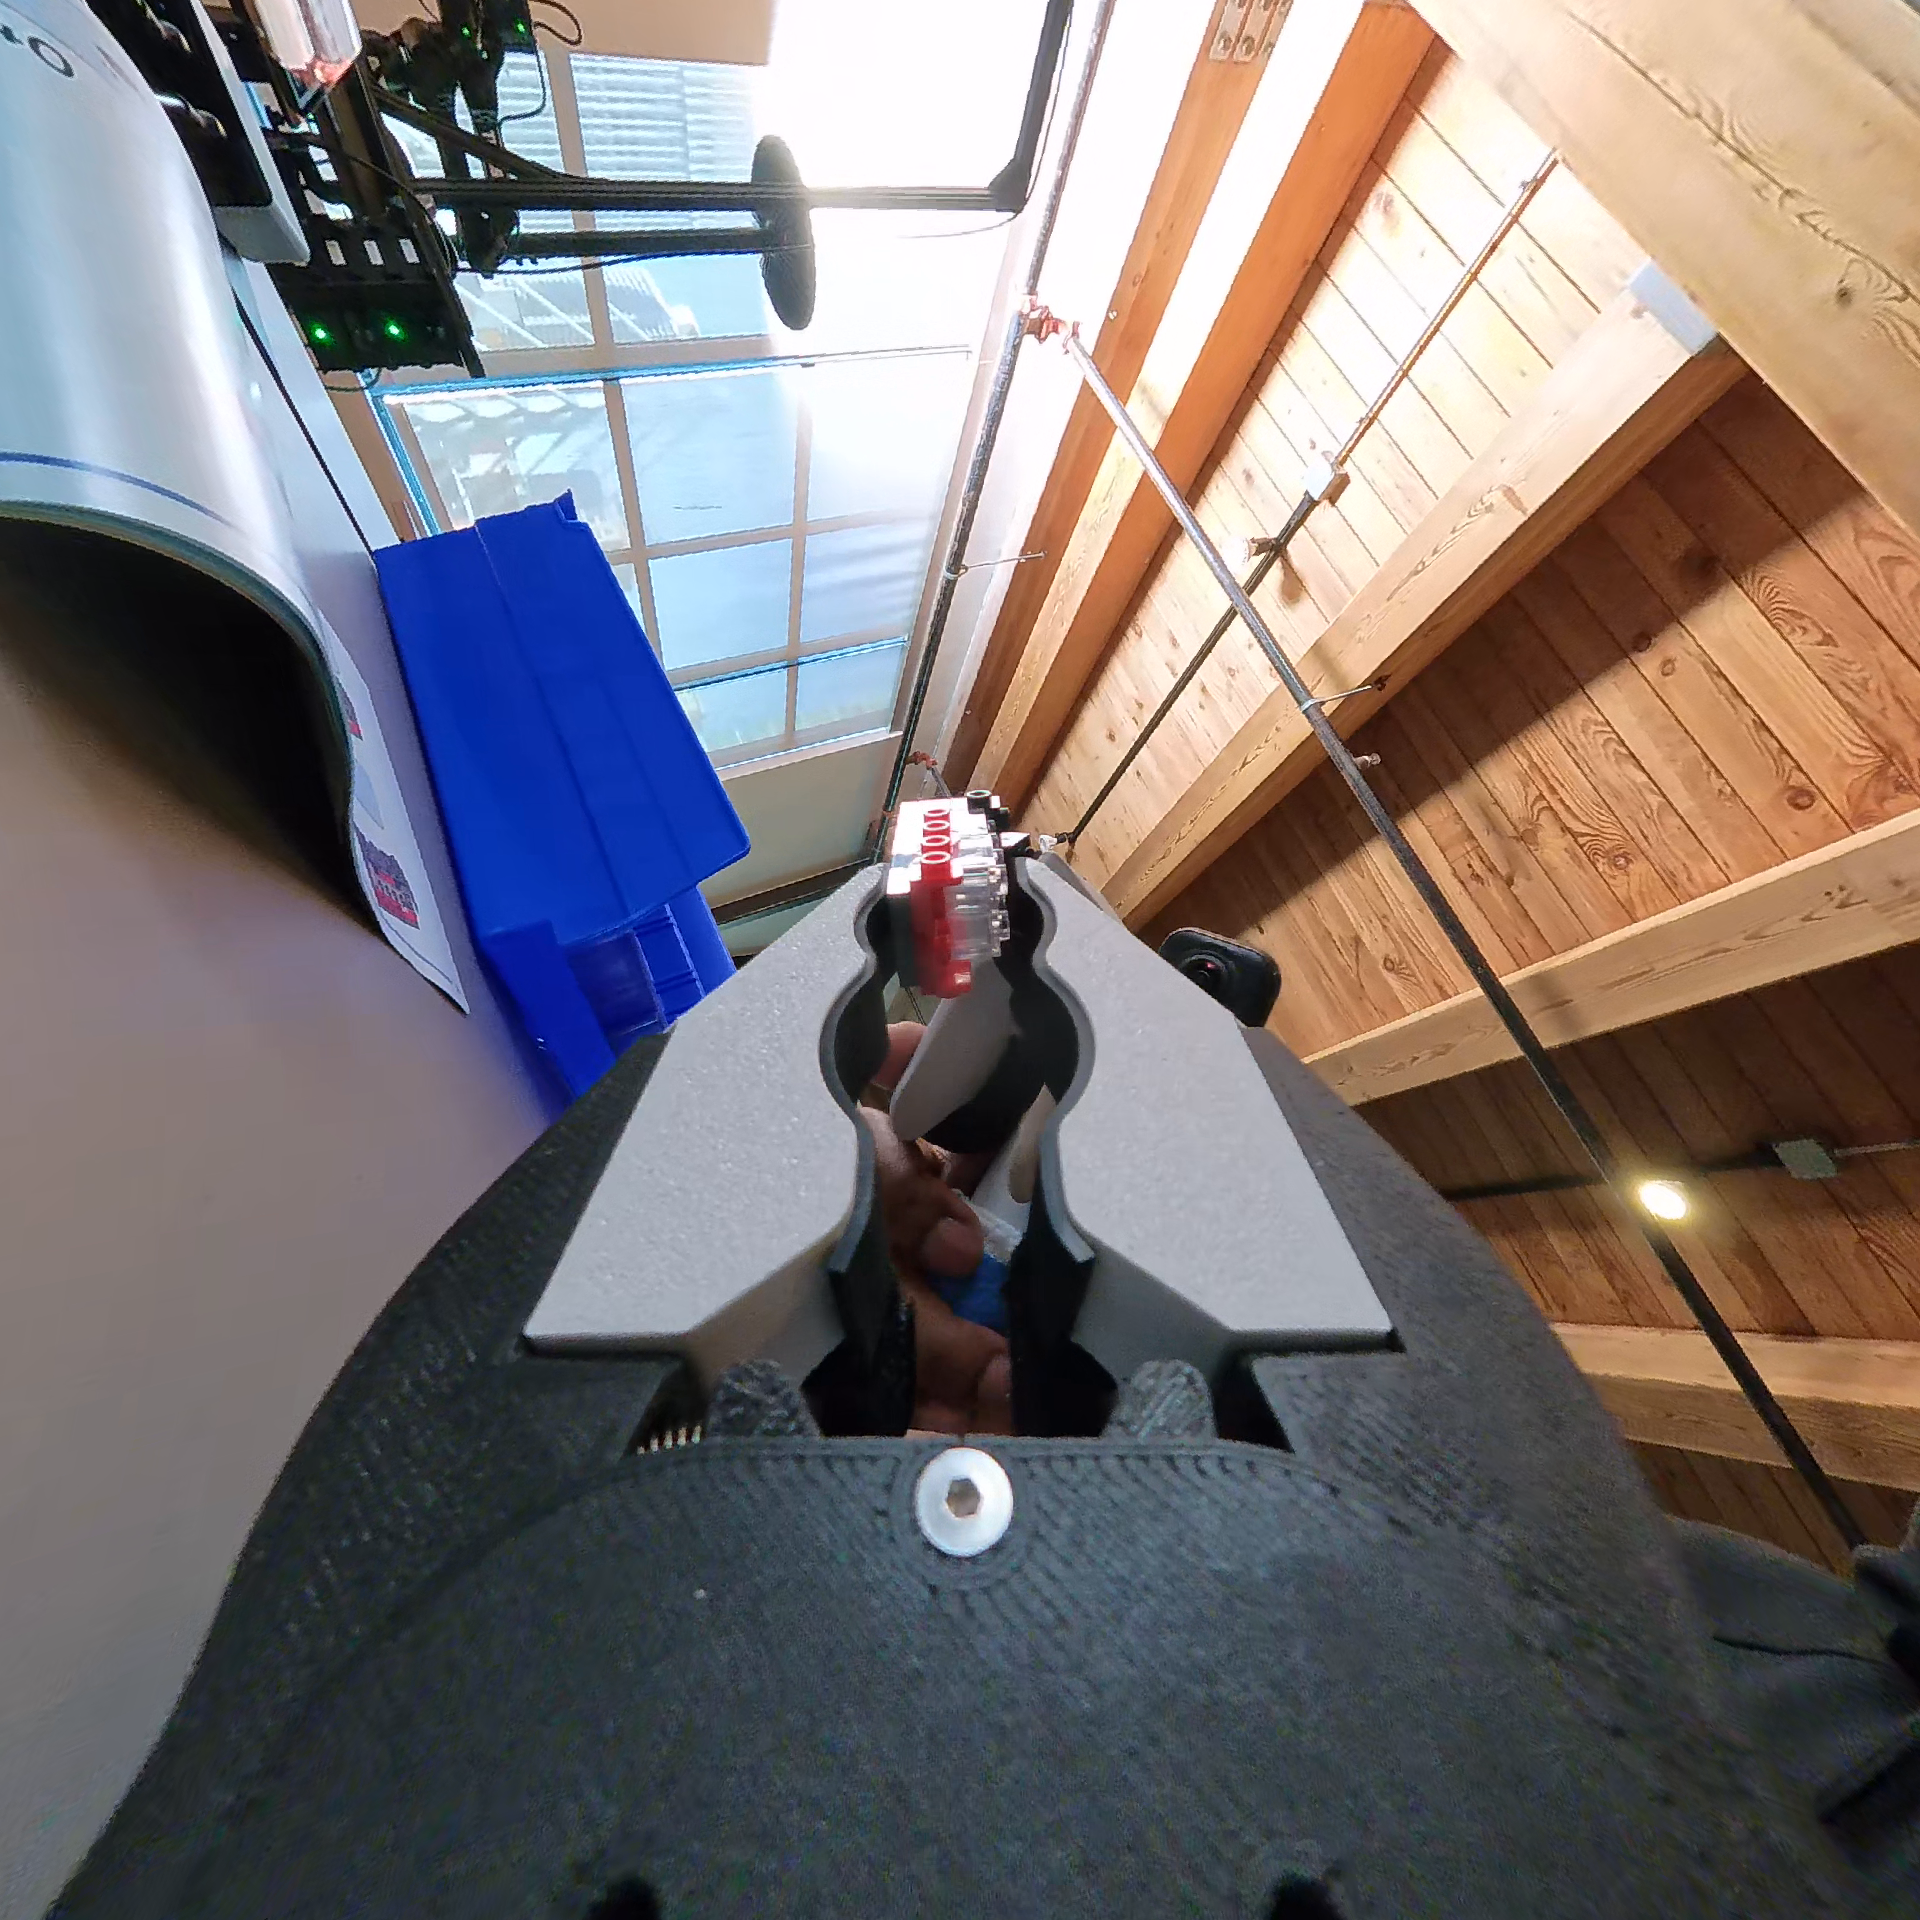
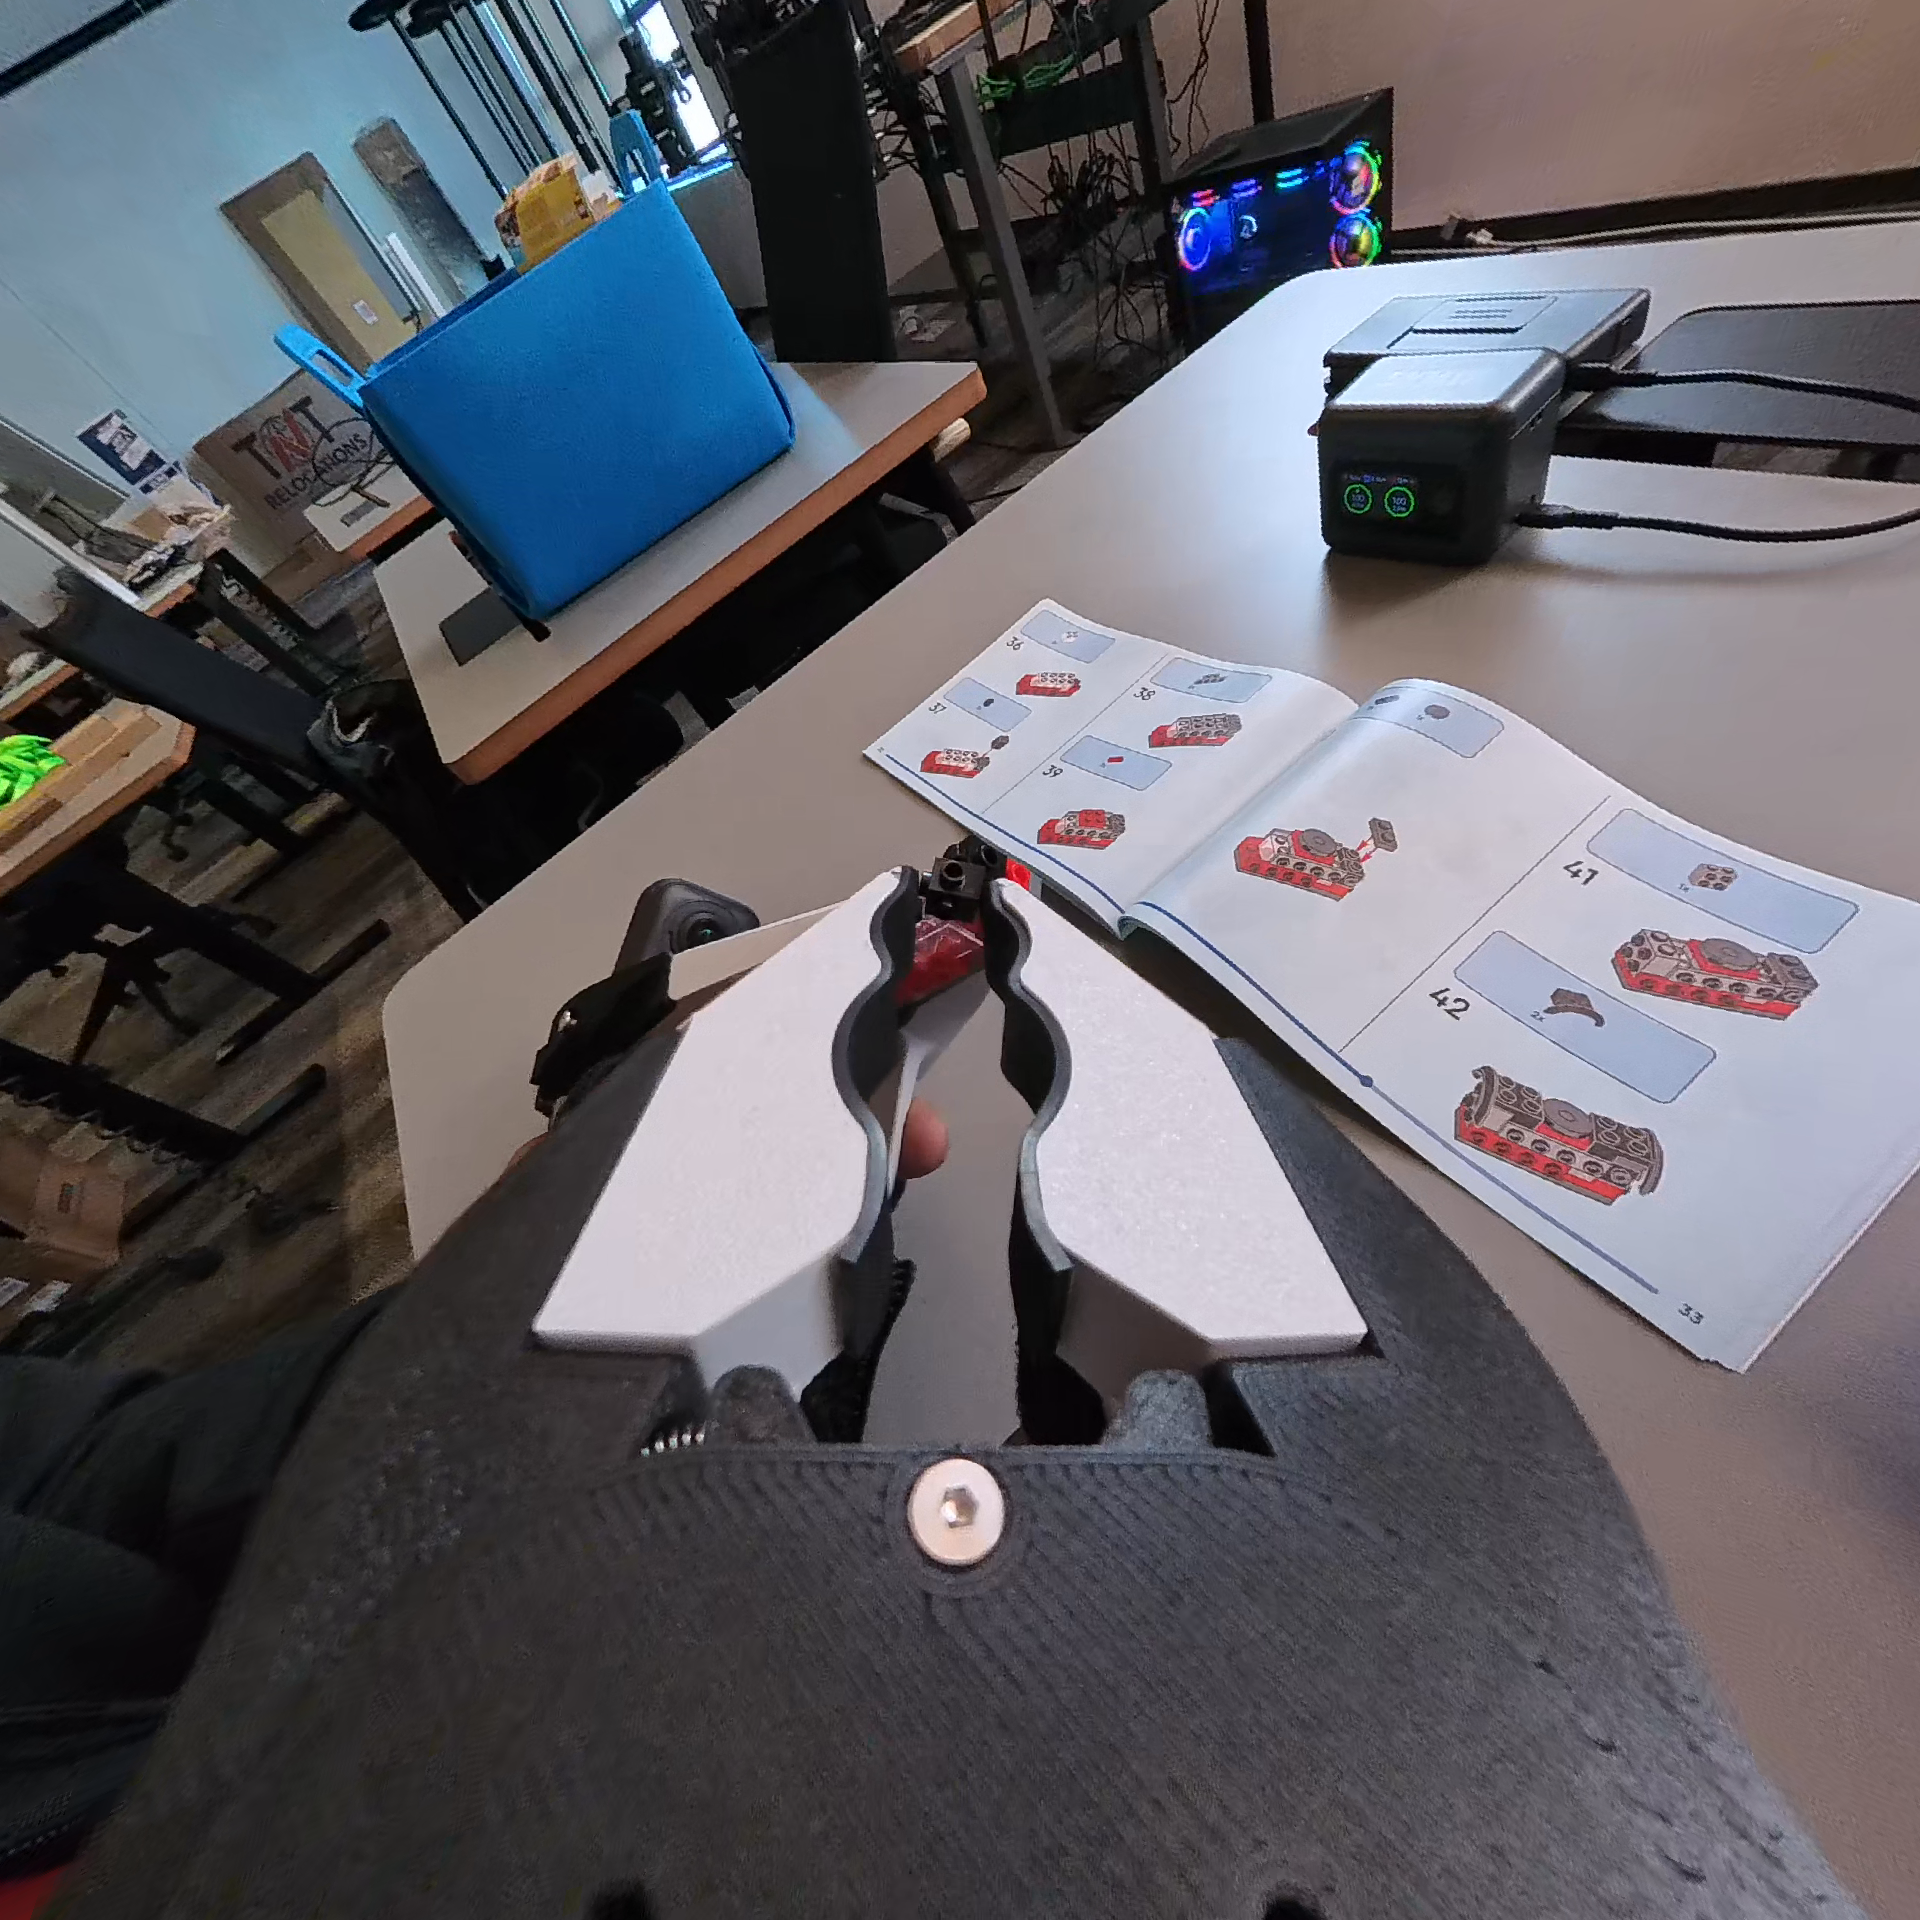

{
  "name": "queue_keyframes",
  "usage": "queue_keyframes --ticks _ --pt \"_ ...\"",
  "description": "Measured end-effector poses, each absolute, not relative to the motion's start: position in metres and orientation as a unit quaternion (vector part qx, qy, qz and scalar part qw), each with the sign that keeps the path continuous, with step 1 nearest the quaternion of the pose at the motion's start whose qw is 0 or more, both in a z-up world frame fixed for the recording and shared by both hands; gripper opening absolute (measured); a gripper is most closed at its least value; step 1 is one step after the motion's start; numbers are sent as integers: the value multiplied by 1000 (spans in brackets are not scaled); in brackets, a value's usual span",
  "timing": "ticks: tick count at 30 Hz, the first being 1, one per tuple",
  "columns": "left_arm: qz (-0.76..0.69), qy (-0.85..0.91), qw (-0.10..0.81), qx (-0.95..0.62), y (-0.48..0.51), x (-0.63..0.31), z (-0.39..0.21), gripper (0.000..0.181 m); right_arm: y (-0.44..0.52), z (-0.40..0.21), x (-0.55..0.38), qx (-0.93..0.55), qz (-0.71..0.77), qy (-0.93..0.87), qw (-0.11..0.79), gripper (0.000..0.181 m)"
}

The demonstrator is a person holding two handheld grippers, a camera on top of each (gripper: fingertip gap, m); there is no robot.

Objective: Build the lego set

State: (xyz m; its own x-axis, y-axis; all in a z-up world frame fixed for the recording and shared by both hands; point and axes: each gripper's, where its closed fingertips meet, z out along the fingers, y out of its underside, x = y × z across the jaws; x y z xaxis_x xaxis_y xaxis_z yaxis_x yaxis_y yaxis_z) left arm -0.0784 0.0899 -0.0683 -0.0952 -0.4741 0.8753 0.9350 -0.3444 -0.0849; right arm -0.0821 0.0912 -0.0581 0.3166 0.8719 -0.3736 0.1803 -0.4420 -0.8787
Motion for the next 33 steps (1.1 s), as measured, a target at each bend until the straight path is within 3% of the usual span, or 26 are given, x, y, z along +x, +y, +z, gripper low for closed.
queue_keyframes --ticks 33 --pt "-693 -259 512 -437 89 -78 -67 20 92 -58 -84 -719 462 -351 384 18"
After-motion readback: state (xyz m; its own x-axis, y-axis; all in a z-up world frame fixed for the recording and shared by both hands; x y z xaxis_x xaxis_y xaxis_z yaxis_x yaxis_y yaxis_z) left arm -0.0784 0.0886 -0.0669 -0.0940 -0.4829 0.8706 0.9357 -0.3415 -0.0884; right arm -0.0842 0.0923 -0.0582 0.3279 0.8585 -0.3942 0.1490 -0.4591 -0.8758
